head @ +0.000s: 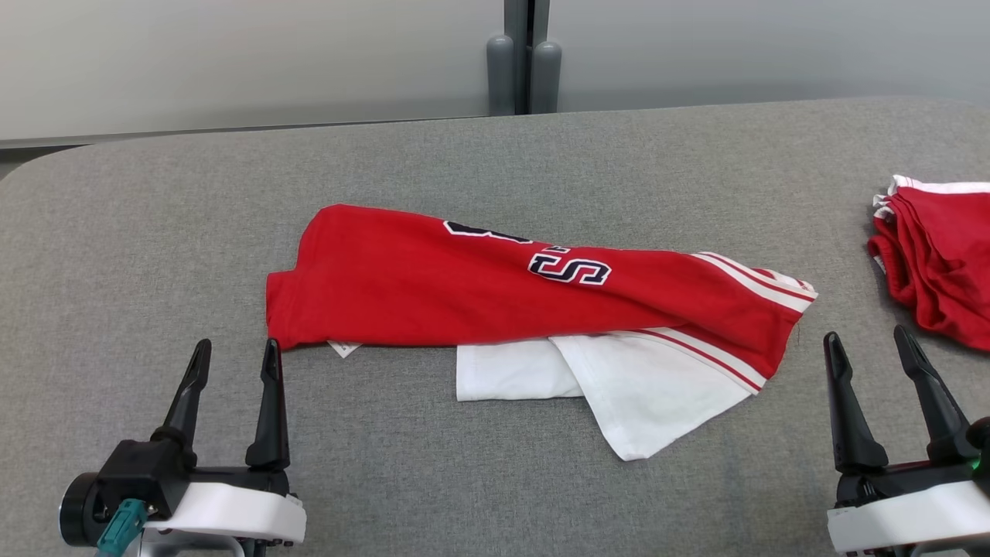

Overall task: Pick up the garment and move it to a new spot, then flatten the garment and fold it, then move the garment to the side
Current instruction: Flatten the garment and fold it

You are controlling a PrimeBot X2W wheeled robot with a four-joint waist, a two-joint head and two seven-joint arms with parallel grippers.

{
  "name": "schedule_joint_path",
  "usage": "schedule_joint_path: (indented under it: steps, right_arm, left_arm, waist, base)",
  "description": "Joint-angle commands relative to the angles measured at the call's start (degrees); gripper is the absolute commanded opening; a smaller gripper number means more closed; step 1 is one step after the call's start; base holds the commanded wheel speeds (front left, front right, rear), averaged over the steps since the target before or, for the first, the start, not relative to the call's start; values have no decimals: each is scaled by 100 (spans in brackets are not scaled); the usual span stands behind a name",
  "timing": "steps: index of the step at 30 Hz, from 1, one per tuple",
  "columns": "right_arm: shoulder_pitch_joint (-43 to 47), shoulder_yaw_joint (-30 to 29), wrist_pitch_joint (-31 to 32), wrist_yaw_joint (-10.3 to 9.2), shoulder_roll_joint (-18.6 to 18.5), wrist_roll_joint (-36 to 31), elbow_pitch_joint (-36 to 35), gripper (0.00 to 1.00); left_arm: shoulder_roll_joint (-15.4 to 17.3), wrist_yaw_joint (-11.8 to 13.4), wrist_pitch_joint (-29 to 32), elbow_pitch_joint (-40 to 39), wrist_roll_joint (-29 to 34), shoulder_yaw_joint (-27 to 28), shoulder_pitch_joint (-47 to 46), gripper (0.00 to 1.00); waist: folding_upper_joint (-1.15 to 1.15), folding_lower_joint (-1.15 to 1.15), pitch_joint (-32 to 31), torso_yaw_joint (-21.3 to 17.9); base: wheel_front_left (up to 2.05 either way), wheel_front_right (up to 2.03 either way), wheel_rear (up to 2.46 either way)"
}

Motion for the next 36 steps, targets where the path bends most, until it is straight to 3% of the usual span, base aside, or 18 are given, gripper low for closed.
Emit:
schedule_joint_path:
  steps: [1, 13, 17, 23, 28, 34, 35, 36]
  right_arm:
    - [51, -10, 21, -1, -11, 22, -25, 100]
    - [1, -14, -3, -2, 14, 35, -41, 100]
    - [-95, -15, -20, -2, 43, 38, -106, 100]
    - [-299, 103, -75, -2, 48, 49, -100, 100]
    - [-456, 158, -222, -2, 65, 101, 62, 100]
    - [-526, 126, -316, -2, 67, 113, 173, 100]
    - [-541, 127, -322, -2, 58, 110, 173, 100]
    - [-560, 130, -318, -2, 50, 106, 178, 100]
  left_arm:
    - [30, 49, 13, -47, 2, 5, 42, 100]
    - [59, 96, 81, -133, -32, -31, -61, 100]
    - [49, -75, 289, -10, -117, -170, -402, 100]
    - [163, -473, 805, 1185, -500, -155, -1216, 100]
    - [195, -740, 703, 2267, -834, 44, -1757, 100]
    - [161, -957, 465, 3040, -1037, 97, -2105, 100]
    - [165, -995, 423, 3132, -1057, 88, -2143, 84]
    - [190, -1017, 362, 3184, -1032, 63, -2177, 9]
  waist:
    - [0, 0, 9, 6]
    - [0, 0, 100, 22]
    - [0, 0, 342, 22]
    - [0, 0, 845, -107]
    - [0, 0, 1107, -243]
    - [0, 0, 1197, -239]
    - [0, 0, 1202, -232]
    - [0, 0, 1204, -228]
  base:
    - [0, 0, 0]
    - [0, 0, 0]
    - [0, 0, 0]
    - [0, 0, 0]
    - [0, 0, 0]
    - [0, 0, 0]
    - [0, 0, 0]
    - [0, 0, 0]
